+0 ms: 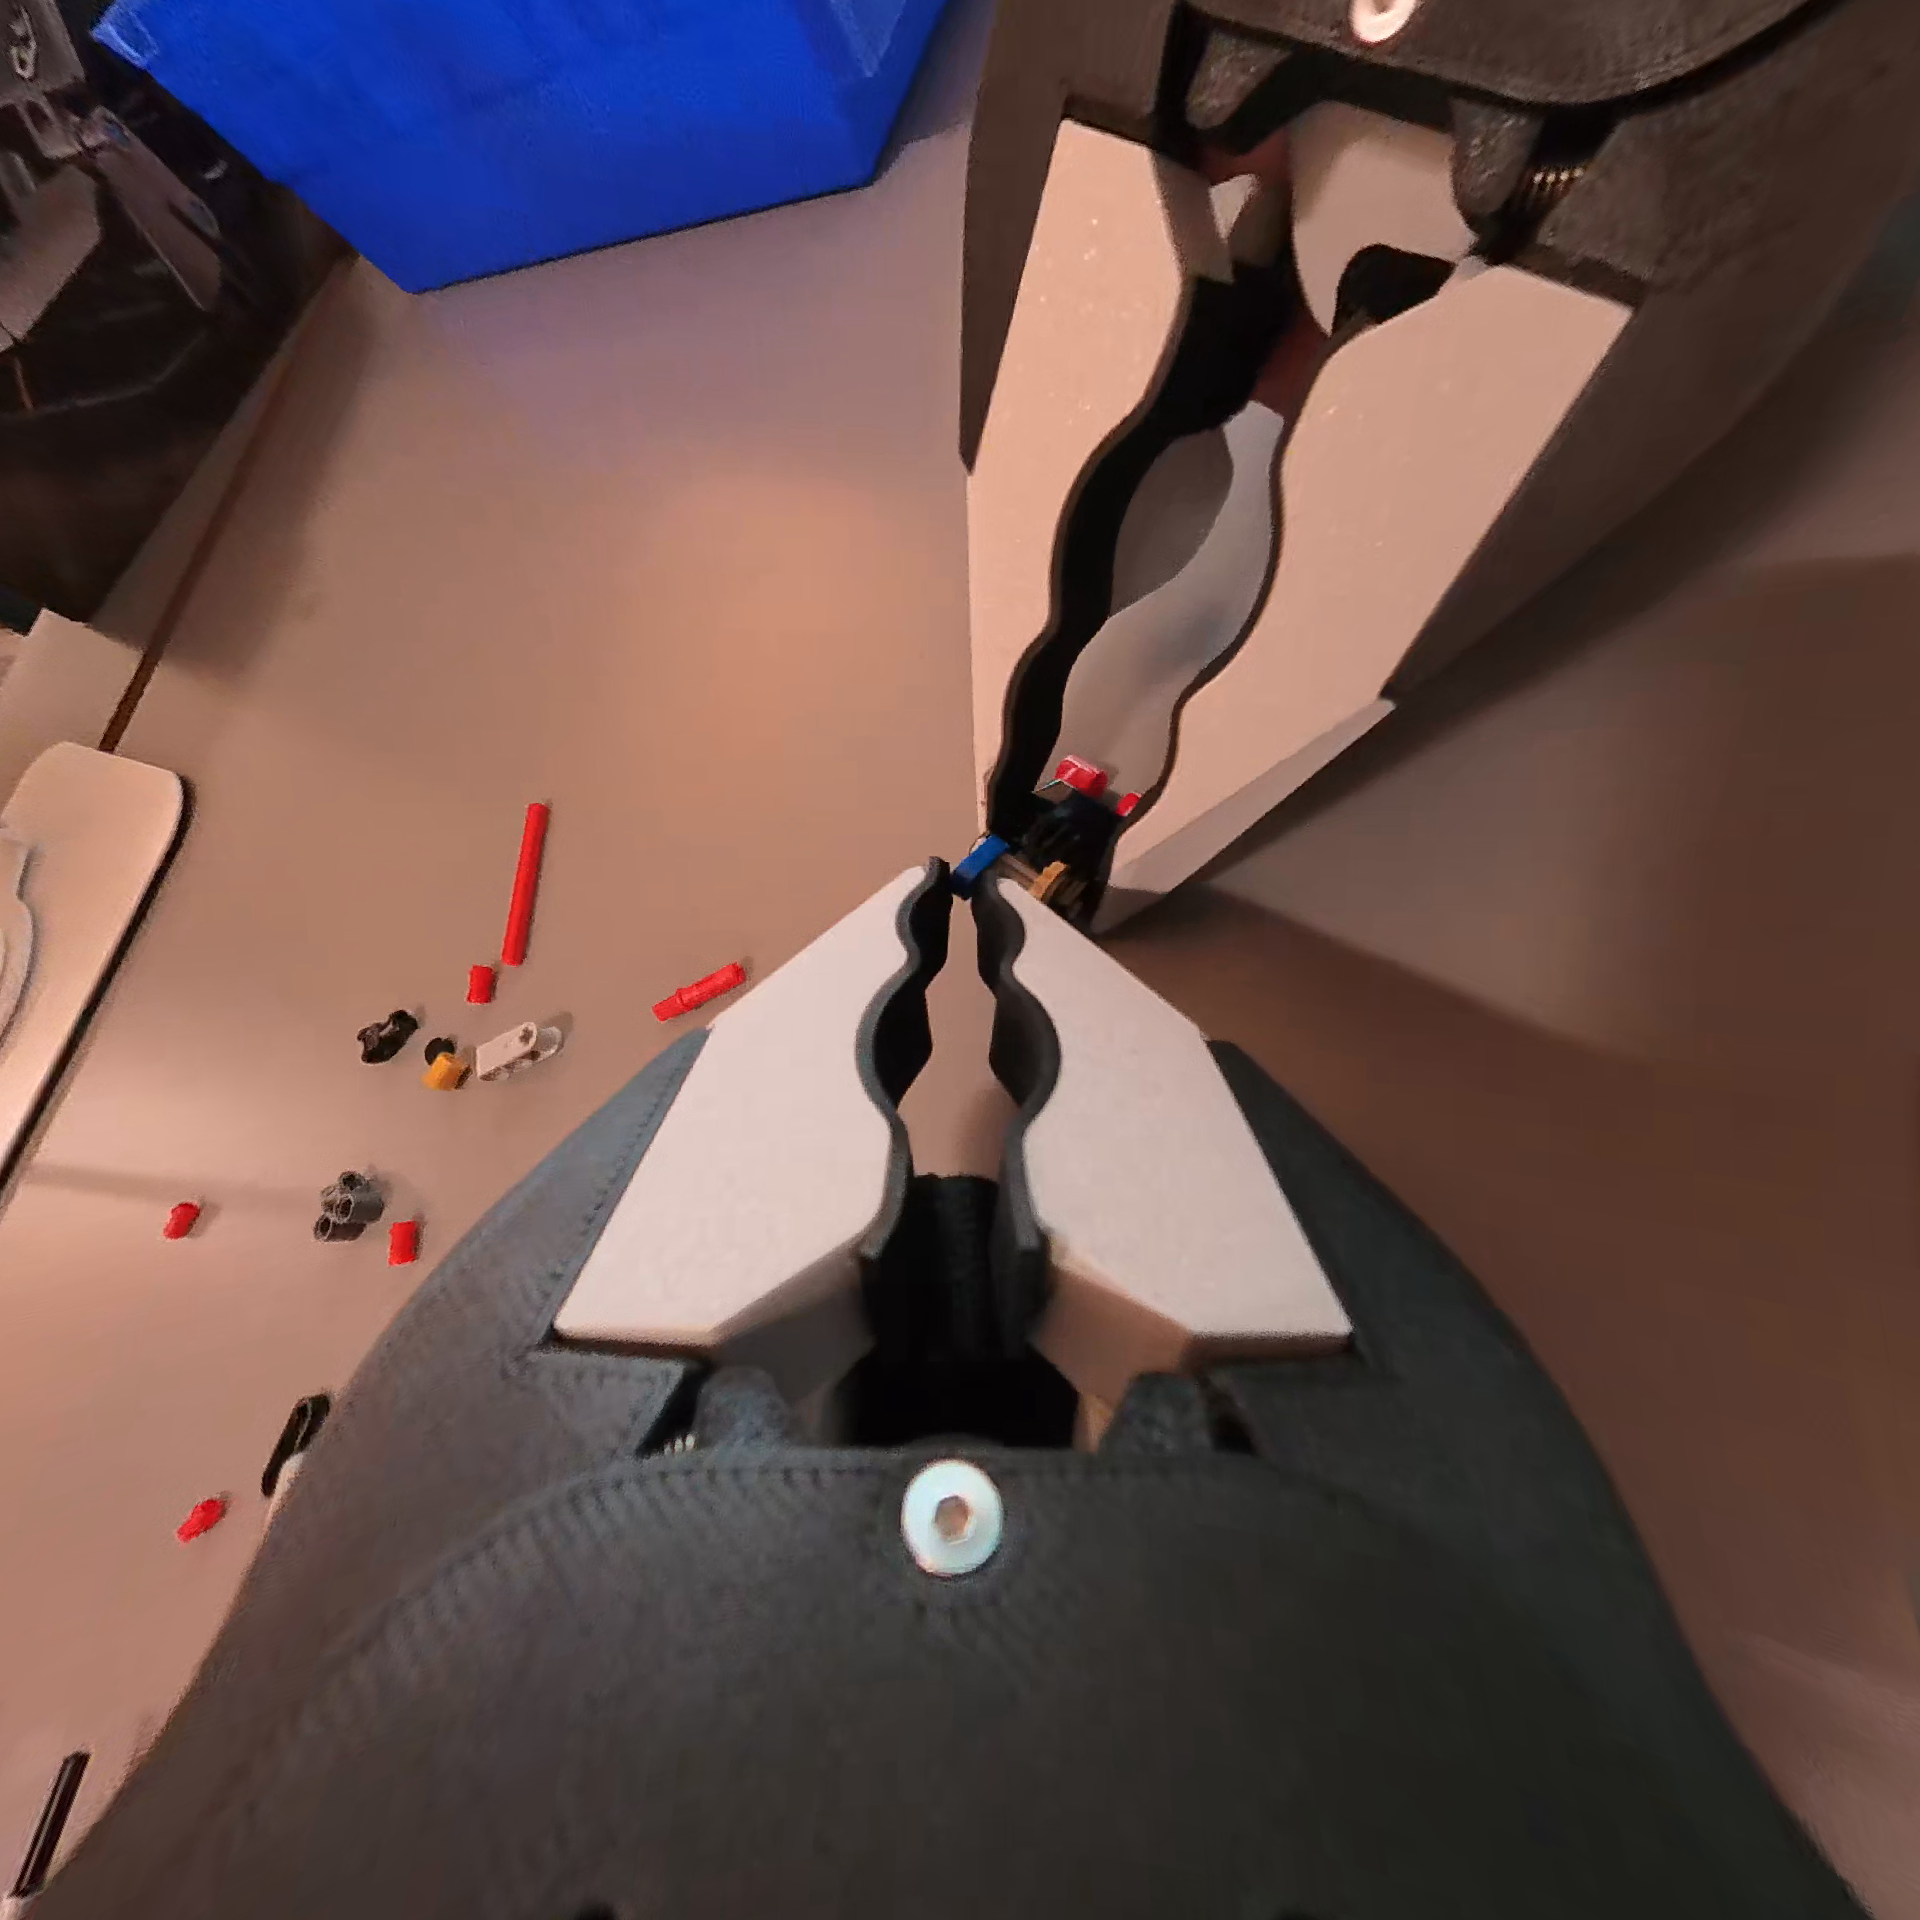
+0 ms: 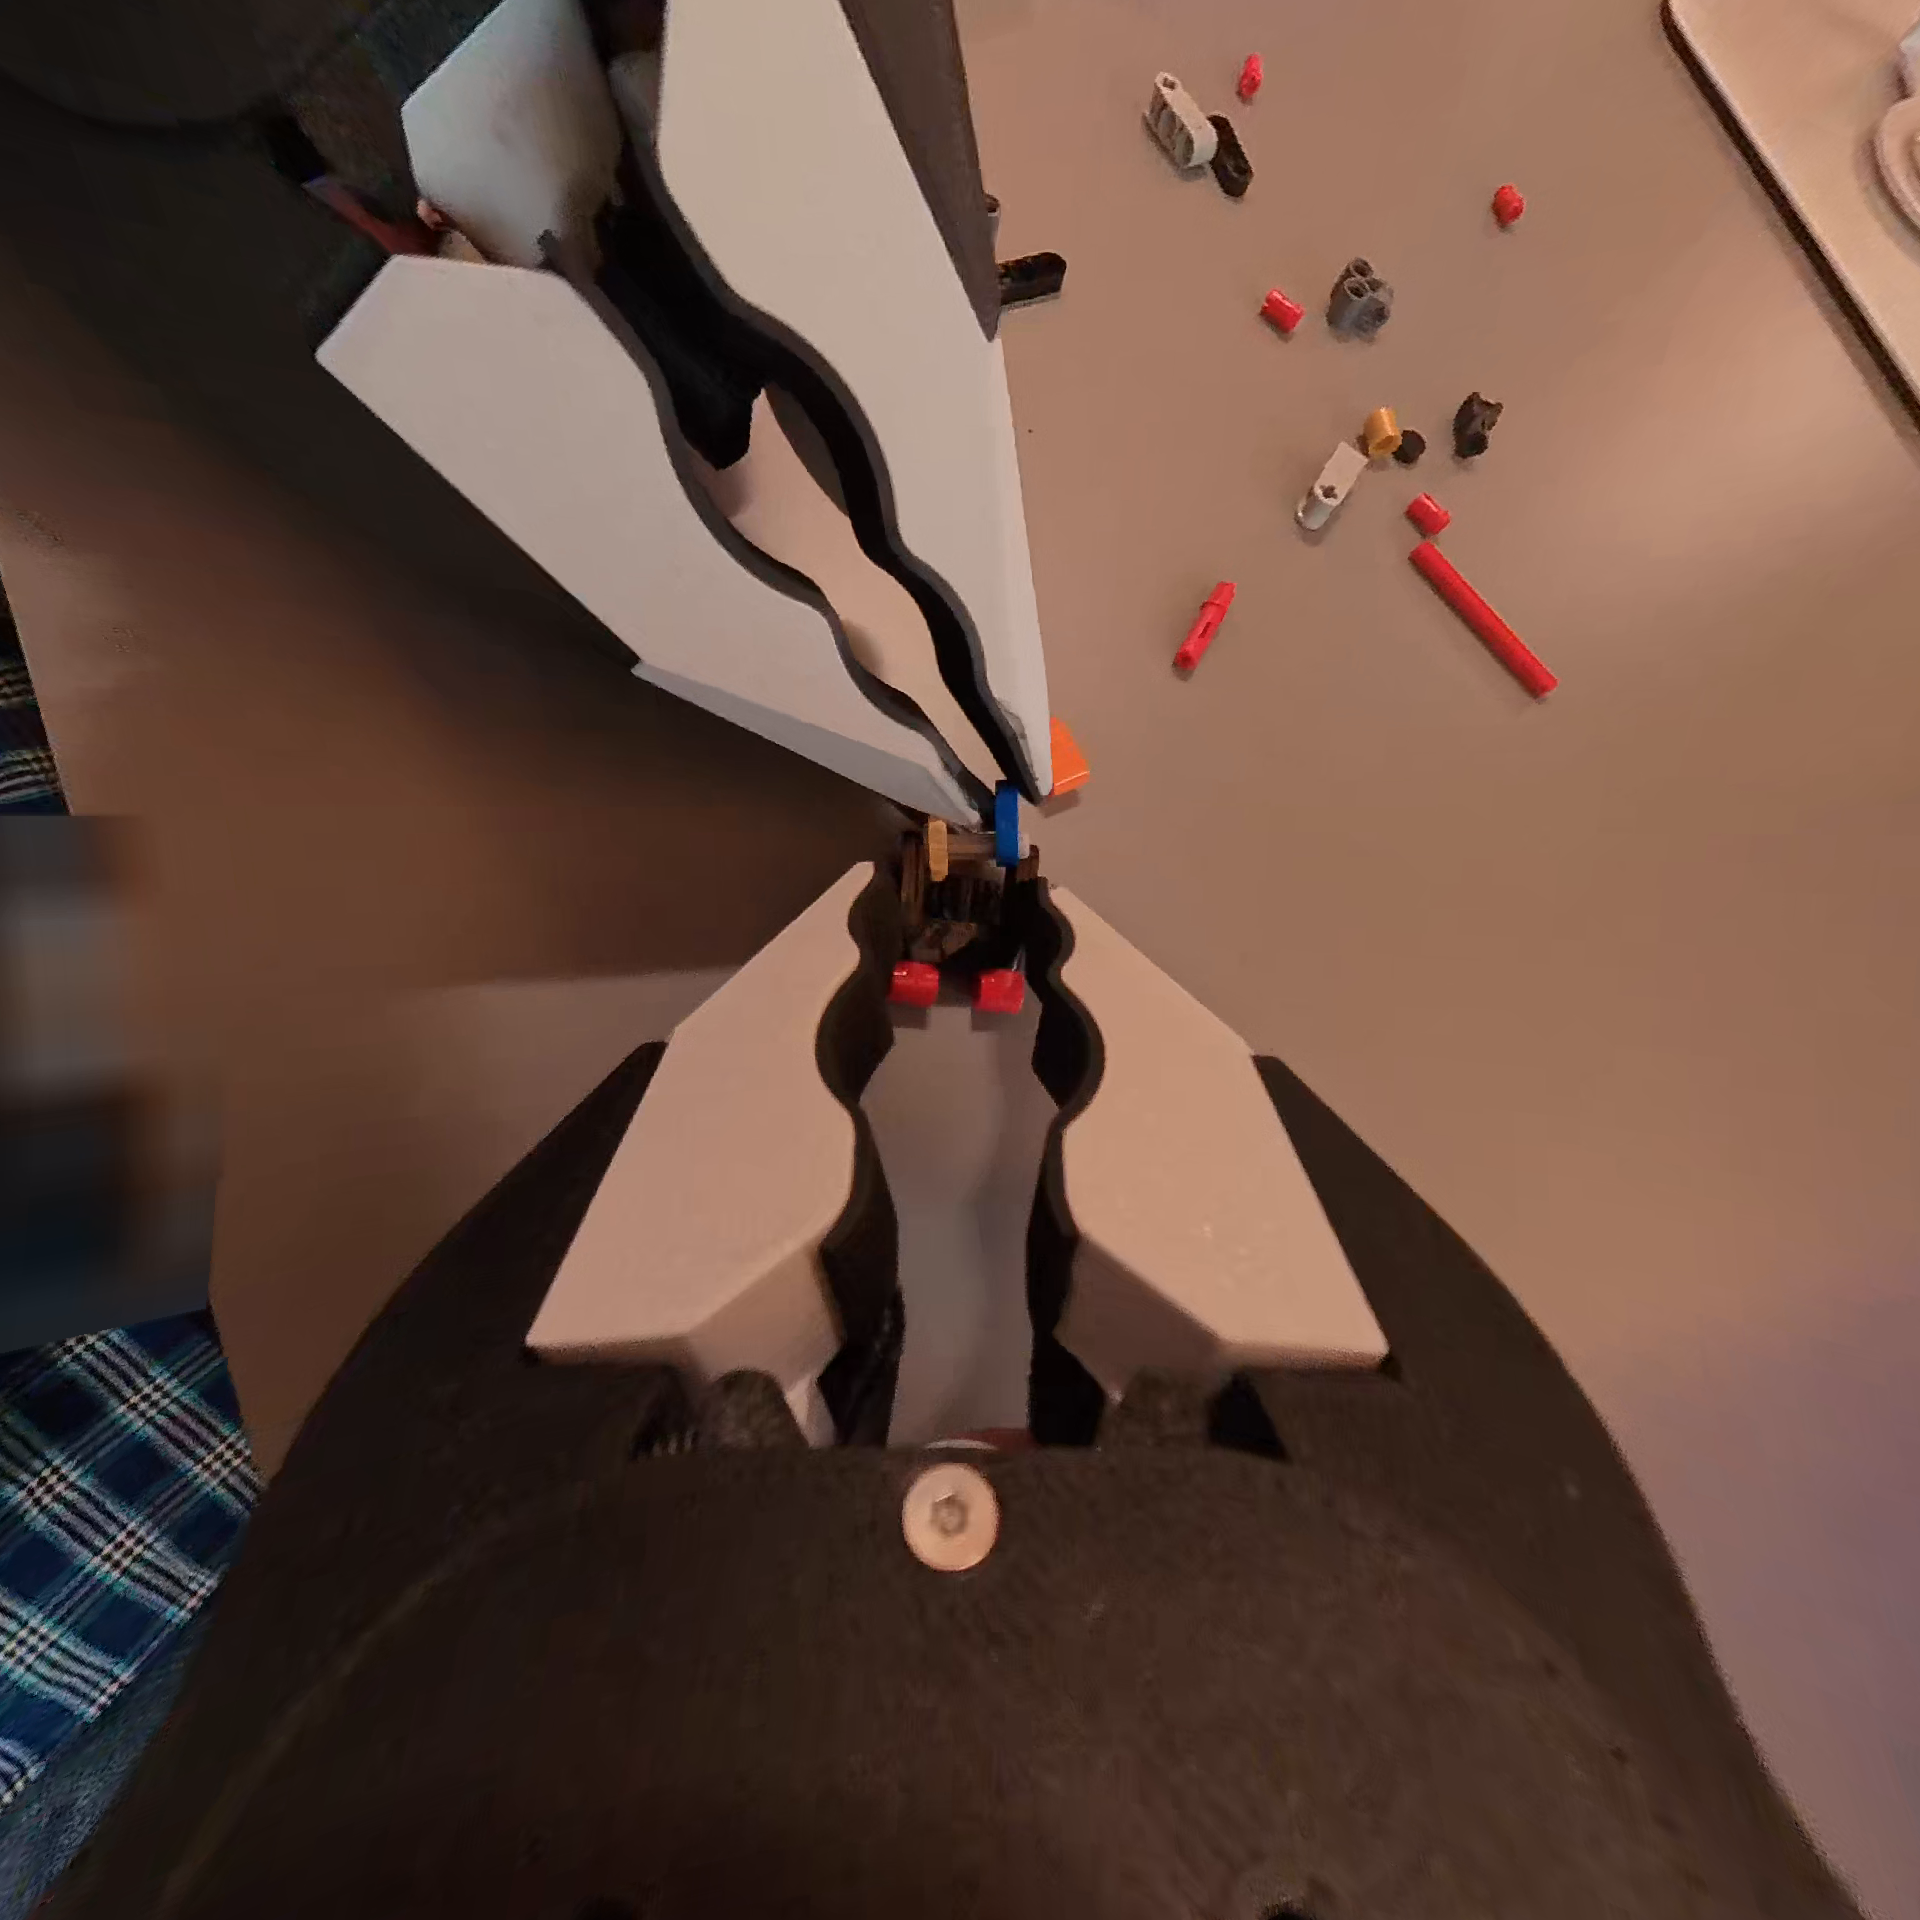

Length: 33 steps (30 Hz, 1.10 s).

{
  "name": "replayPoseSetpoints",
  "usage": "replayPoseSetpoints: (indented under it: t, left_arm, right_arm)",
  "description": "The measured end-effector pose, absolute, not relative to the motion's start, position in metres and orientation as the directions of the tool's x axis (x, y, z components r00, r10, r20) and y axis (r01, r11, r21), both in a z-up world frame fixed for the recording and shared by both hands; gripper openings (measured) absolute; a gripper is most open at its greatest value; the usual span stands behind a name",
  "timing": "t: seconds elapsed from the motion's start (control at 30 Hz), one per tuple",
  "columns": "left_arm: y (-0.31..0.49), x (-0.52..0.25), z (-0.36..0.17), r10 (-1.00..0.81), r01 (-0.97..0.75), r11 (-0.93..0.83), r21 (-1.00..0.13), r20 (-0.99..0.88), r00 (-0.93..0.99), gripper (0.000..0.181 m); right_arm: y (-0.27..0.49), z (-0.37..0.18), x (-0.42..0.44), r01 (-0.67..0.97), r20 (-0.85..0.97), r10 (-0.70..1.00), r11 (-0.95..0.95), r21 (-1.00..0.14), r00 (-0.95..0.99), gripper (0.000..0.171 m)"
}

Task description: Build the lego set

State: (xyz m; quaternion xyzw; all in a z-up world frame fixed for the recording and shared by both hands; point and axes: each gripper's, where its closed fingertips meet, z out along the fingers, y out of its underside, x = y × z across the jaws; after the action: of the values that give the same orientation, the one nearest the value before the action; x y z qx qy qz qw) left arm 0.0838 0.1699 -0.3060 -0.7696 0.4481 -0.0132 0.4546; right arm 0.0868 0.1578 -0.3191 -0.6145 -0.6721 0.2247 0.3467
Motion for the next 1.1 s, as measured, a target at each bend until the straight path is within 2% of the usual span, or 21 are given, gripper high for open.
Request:
replayPoseSetpoints:
  t: [0.23,0.4,0.47,0.57,0.77,0.8,0.83,0.9,0.97,1.03,1.1]
  left_arm:
    - [0.175,0.085,-0.304,-0.717,-0.607,-0.257,-0.752,-0.273,0.642,0.003]
    - [0.171,0.081,-0.28,-0.758,-0.529,-0.235,-0.815,-0.187,0.625,0.01]
    - [0.165,0.084,-0.28,-0.779,-0.442,-0.31,-0.842,-0.042,0.625,0.016]
    - [0.166,0.087,-0.275,-0.776,-0.351,-0.357,-0.866,0.066,0.627,0.027]
    - [0.16,0.095,-0.262,-0.776,-0.211,-0.434,-0.876,0.245,0.581,0.011]
    - [0.16,0.095,-0.261,-0.779,-0.195,-0.441,-0.876,0.266,0.567,0.012]
    - [0.158,0.096,-0.257,-0.79,-0.176,-0.438,-0.882,0.284,0.543,0.021]
    - [0.152,0.1,-0.253,-0.794,-0.133,-0.476,-0.869,0.36,0.49,0.029]
    - [0.154,0.102,-0.255,-0.792,-0.134,-0.478,-0.868,0.36,0.494,0.031]
    - [0.154,0.105,-0.256,-0.792,-0.138,-0.476,-0.869,0.355,0.497,0.028]
    - [0.155,0.107,-0.258,-0.79,-0.144,-0.468,-0.872,0.341,0.51,0.012]
  right_arm:
    - [0.164,-0.315,0.087,0.659,0.227,0.973,0.14,-0.739,0.049,0.021]
    - [0.175,-0.293,0.088,0.581,0.399,0.9,0.233,-0.78,0.175,0.022]
    - [0.176,-0.284,0.088,0.591,0.54,0.821,0.346,-0.729,0.186,0.022]
    - [0.172,-0.274,0.085,0.609,0.688,0.705,0.473,-0.636,0.171,0.023]
    - [0.172,-0.257,0.087,0.642,0.808,0.566,0.56,-0.523,0.164,0.023]
    - [0.173,-0.256,0.088,0.636,0.798,0.578,0.554,-0.537,0.17,0.023]
    - [0.174,-0.255,0.09,0.635,0.794,0.581,0.548,-0.545,0.179,0.023]
    - [0.173,-0.253,0.091,0.643,0.819,0.547,0.567,-0.515,0.174,0.023]
    - [0.169,-0.25,0.09,0.636,0.835,0.521,0.586,-0.502,0.178,0.023]
    - [0.166,-0.252,0.089,0.639,0.848,0.504,0.601,-0.48,0.164,0.023]
    - [0.16,-0.251,0.086,0.627,0.86,0.487,0.624,-0.466,0.154,0.023]
